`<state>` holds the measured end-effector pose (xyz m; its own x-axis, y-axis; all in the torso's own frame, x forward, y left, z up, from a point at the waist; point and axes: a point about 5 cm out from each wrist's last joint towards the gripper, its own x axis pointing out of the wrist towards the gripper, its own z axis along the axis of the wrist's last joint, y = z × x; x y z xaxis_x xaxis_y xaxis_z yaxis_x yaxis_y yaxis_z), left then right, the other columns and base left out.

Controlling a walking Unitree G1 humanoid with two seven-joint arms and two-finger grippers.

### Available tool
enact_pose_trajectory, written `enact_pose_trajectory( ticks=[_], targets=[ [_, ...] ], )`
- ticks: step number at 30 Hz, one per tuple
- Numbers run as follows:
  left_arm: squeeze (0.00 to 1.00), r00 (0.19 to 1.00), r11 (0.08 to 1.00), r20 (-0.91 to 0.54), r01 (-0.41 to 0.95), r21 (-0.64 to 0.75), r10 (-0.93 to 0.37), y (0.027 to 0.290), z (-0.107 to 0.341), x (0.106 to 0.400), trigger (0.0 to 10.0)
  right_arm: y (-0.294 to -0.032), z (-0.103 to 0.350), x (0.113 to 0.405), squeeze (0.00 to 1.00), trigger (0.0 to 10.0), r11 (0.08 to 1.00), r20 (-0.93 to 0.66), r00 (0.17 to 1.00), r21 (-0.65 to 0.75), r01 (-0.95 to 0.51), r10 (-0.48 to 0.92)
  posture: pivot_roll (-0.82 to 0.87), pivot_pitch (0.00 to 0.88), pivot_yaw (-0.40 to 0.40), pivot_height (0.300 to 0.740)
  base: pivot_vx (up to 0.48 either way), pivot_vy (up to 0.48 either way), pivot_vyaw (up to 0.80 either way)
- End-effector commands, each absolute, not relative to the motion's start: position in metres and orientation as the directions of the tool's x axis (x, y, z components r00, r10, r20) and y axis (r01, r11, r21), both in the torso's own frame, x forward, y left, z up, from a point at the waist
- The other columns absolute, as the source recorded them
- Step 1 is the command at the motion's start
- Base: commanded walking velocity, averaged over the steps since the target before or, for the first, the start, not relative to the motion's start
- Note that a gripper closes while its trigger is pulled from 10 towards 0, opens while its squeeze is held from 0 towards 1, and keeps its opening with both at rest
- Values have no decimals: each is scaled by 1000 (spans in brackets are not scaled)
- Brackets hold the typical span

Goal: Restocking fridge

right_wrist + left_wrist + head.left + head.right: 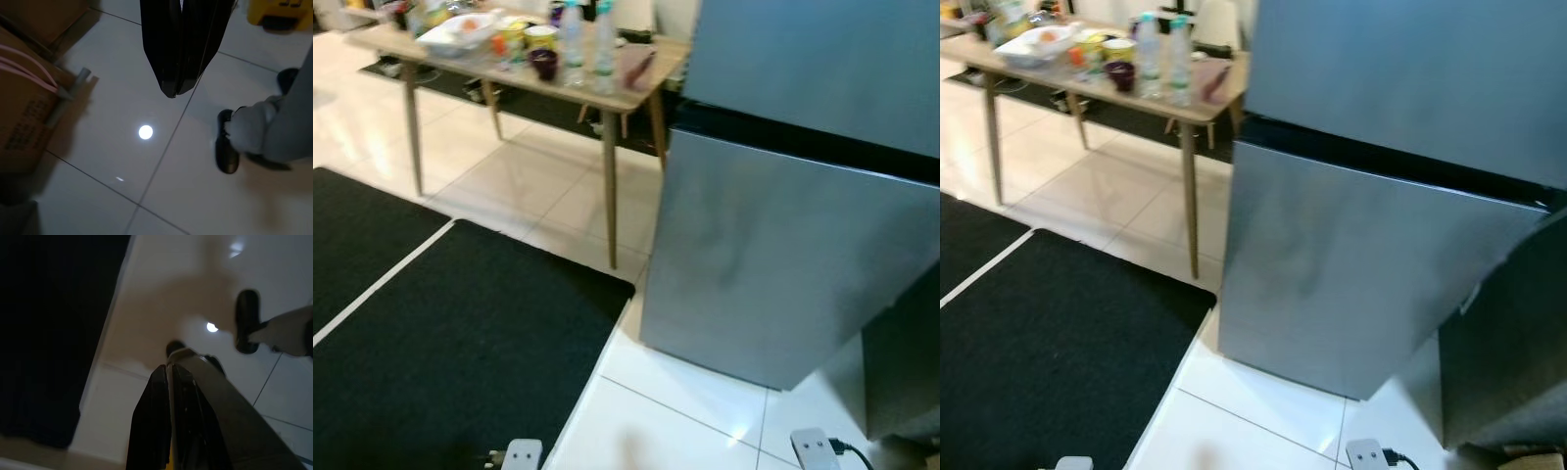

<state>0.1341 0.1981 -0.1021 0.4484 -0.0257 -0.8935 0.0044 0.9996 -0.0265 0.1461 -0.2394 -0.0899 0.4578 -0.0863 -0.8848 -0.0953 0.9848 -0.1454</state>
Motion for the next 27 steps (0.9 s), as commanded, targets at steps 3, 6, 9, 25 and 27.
enact_pose_trajectory(
  ticks=[3, 6, 9, 25, 27],
  targets=[
    [0, 417, 1000, -909, -6, -20, -16, 200, -106, 123, 10000, -237, -91, 144, 0, 10000, 978, -890, 450, -155, -141, -76, -19, 45, -41, 740, 0, 0, -800],
    [0, 418, 1000, -908, -3, -19, -16, 201, -105, 123, 10000, -237, -91, 143, 0, 10000, 979, -888, 453, -150, -135, -74, -20, 44, -41, 740, 0, 0, -688],
    [0, 419, 1000, -908, -1, -18, -16, 201, -105, 124, 10000, -236, -91, 143, 0, 10000, 979, -888, 454, -150, -137, -73, -21, 39, -40, 740, 0, 0, -210],
    [0, 452, 1000, -892, 7, 11, 7, 205, -98, 143, 10000, -222, -91, 154, 0, 10000, 978, -881, 472, -130, -164, -38, -14, 0, -29, 740, 0, 0, 0],
    [0, 450, 1000, -893, 9, 10, 5, 205, -98, 143, 10000, -222, -91, 154, 0, 10000, 978, -880, 473, -129, -162, -38, -15, 0, -28, 740, 0, 0, 0]
  ],
)
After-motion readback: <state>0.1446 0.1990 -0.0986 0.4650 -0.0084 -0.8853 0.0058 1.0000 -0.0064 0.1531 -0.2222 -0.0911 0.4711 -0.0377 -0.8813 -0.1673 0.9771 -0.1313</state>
